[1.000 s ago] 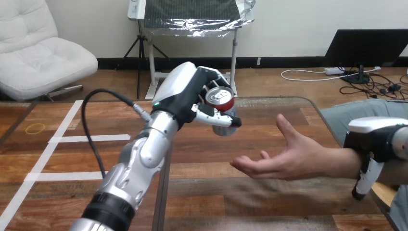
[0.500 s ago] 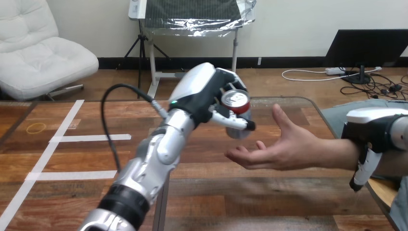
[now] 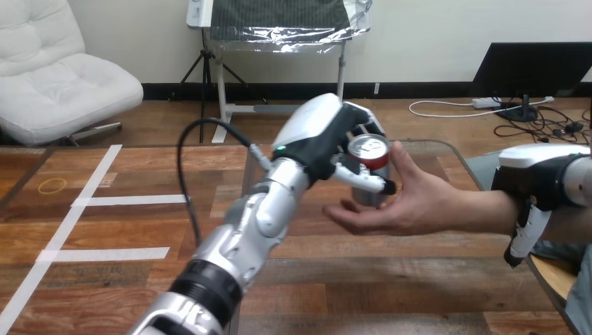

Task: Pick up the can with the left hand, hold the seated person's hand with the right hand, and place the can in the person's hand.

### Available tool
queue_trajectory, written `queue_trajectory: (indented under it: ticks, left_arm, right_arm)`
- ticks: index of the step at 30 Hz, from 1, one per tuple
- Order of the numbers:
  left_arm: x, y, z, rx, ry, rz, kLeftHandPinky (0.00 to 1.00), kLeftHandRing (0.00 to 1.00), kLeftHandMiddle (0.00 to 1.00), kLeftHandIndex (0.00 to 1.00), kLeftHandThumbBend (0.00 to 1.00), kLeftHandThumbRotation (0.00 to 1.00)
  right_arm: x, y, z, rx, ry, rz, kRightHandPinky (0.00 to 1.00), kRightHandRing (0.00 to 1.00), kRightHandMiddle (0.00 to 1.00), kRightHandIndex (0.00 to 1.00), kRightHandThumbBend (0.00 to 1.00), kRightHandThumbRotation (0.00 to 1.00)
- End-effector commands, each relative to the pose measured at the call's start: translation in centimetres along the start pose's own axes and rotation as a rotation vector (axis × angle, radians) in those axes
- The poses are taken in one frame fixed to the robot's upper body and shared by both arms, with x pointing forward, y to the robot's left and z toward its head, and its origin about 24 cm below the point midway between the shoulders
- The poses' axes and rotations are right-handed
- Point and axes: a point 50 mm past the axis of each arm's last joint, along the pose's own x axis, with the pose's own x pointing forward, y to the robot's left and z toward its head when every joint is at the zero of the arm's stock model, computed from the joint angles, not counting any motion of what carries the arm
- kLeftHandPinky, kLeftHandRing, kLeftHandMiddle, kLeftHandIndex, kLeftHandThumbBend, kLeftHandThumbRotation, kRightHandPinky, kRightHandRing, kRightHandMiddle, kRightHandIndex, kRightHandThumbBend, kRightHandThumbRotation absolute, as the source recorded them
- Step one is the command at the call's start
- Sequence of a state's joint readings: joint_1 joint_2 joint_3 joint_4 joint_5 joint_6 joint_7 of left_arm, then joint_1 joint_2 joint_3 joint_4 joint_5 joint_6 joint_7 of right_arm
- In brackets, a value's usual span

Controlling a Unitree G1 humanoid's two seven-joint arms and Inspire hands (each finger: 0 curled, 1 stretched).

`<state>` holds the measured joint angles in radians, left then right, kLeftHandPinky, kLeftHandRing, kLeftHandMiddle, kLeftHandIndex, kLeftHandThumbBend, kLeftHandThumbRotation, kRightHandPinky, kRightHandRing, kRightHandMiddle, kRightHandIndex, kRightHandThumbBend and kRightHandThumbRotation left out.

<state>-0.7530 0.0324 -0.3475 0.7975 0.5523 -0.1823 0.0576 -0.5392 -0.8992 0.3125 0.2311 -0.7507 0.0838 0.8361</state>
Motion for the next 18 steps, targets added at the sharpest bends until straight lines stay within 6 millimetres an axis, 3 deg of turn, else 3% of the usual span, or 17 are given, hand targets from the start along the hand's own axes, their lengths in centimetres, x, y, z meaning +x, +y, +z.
queue_trajectory:
  ticks: [1, 18]
  left_arm:
    - [2.5, 2.7, 5.4, 0.063, -0.192, 0.094, 0.36, 0.42, 0.48, 0.49, 0.62, 0.00]
    - [2.6, 1.3, 6.4, 0.053, -0.221, 0.073, 0.34, 0.39, 0.46, 0.47, 0.62, 0.00]
  right_arm:
    - [-2.2, -4.6, -0.2, -0.027, 0.026, -0.156, 0.35, 0.45, 0.54, 0.49, 0.71, 0.00]
    - [-2.2, -4.5, 0.0, -0.033, 0.020, -0.155, 0.30, 0.40, 0.50, 0.48, 0.70, 0.00]
